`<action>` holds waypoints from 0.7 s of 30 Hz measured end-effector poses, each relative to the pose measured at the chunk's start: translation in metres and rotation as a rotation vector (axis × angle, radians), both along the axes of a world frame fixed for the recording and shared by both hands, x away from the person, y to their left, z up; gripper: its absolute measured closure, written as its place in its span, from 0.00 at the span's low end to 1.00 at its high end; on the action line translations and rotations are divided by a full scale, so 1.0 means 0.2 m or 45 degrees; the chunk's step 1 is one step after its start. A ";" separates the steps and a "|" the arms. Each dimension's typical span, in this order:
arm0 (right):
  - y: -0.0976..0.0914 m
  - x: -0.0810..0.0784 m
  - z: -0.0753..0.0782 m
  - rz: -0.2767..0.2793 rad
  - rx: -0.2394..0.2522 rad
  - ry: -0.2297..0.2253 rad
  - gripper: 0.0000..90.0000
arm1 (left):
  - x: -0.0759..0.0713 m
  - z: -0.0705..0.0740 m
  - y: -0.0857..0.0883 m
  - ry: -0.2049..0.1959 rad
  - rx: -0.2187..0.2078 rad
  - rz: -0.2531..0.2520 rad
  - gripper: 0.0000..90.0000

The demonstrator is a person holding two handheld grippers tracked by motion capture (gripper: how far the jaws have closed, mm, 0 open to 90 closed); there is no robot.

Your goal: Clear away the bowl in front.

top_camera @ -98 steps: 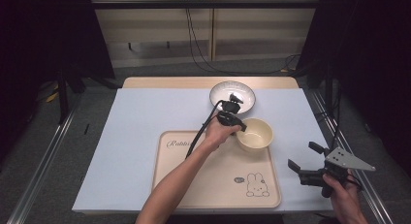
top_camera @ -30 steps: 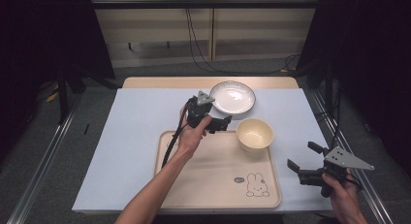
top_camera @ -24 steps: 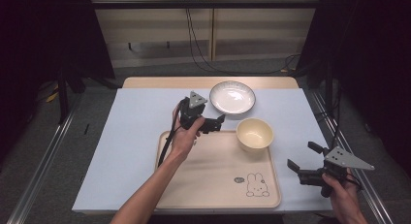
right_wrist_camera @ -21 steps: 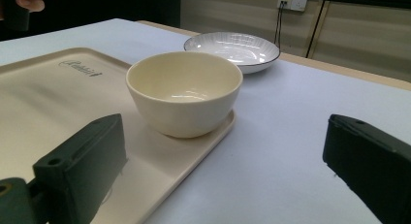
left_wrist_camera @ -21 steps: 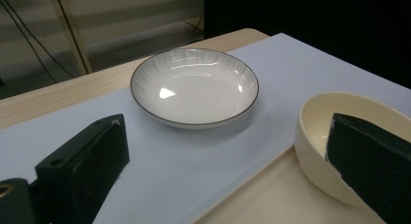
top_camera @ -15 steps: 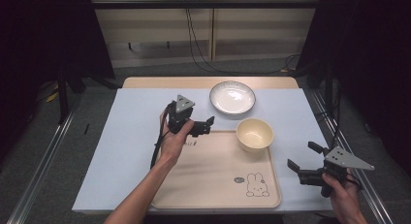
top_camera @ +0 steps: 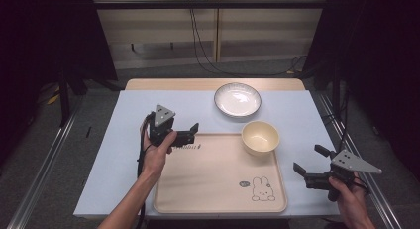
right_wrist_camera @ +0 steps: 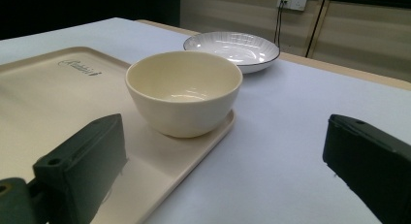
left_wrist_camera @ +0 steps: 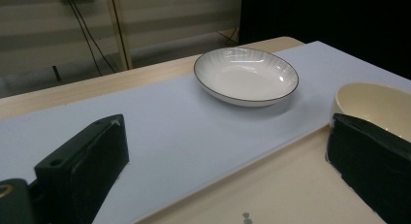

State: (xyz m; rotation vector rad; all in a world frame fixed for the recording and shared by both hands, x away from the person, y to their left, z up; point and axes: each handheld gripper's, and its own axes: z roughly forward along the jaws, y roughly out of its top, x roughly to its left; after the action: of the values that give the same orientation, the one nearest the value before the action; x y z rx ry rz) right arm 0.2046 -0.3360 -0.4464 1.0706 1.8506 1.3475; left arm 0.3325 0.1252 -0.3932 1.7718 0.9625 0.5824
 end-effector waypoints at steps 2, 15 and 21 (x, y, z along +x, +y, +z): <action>0.00 0.00 0.00 -0.002 0.002 0.002 0.02 | -0.02 0.00 0.03 0.001 0.010 0.019 0.02; 0.00 0.00 0.00 0.001 -0.001 0.006 0.02 | -0.16 -0.07 0.27 0.017 0.031 0.078 0.02; 0.00 0.00 0.00 0.002 -0.005 0.010 0.02 | -0.24 -0.10 0.36 0.020 0.018 0.109 0.02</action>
State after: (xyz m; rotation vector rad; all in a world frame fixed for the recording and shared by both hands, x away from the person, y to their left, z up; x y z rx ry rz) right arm 0.2055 -0.3356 -0.4466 1.0740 1.8591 1.3422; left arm 0.2847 0.1967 -0.4123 1.7565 1.0518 0.6315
